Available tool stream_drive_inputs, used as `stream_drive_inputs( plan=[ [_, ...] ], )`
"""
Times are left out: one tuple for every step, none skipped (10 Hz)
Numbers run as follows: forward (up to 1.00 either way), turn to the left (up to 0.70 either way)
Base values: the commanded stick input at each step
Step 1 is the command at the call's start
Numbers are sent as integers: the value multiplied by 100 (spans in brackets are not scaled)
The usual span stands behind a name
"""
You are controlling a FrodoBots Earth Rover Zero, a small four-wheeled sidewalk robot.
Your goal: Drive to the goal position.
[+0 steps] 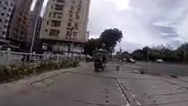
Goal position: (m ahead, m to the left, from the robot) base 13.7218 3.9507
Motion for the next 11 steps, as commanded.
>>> stream_drive_inputs(
  plan=[
    [-11, 0],
    [0, 0],
    [0, 0],
    [0, 0],
    [0, 0],
    [0, 0],
    [0, 0],
    [0, 0],
    [0, 0],
    [0, 0],
    [36, 0]
  ],
)
